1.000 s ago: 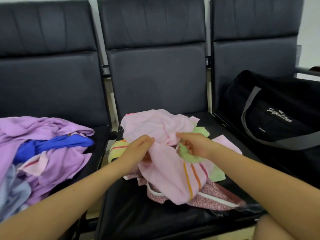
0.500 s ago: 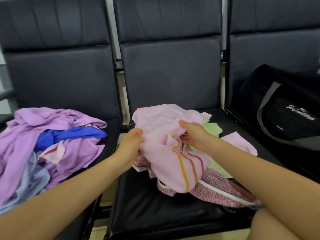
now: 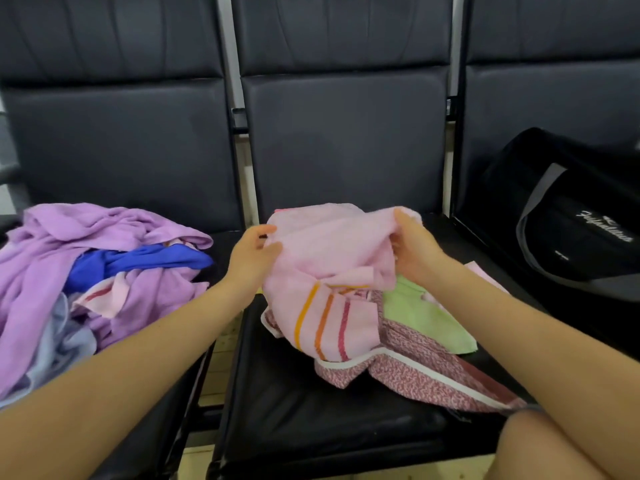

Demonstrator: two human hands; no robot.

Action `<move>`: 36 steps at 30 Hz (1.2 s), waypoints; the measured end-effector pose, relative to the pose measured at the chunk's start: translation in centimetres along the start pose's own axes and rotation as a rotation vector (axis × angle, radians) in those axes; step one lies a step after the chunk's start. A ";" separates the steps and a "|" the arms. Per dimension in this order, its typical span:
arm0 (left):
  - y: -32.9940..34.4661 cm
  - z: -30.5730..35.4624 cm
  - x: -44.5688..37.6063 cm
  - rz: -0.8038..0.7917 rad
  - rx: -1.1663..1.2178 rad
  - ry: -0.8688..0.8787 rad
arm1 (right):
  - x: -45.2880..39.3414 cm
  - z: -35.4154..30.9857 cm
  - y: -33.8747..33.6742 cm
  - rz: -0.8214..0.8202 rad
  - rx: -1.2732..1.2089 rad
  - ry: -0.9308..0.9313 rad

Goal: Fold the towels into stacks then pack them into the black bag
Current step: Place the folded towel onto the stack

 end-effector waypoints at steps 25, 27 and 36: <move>-1.9 2.8 4.1 -0.226 -0.192 0.365 | 2.4 -3.0 -6.0 0.109 0.060 0.030; -2.8 1.9 3.4 -0.136 -0.079 0.245 | 3.0 -4.8 -7.8 0.272 0.231 -0.043; -1.2 -2.3 3.5 -0.129 -0.366 0.105 | 1.8 -3.0 -11.4 0.446 0.944 -0.128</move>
Point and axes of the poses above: each hand's wrist, its own x-axis away from the middle knuckle, its own y-axis out of the palm, z = x × y, the point moved 9 cm from there along -x, towards the middle knuckle, and after that the axes turned 8 degrees about z, right-handed, at the moved point
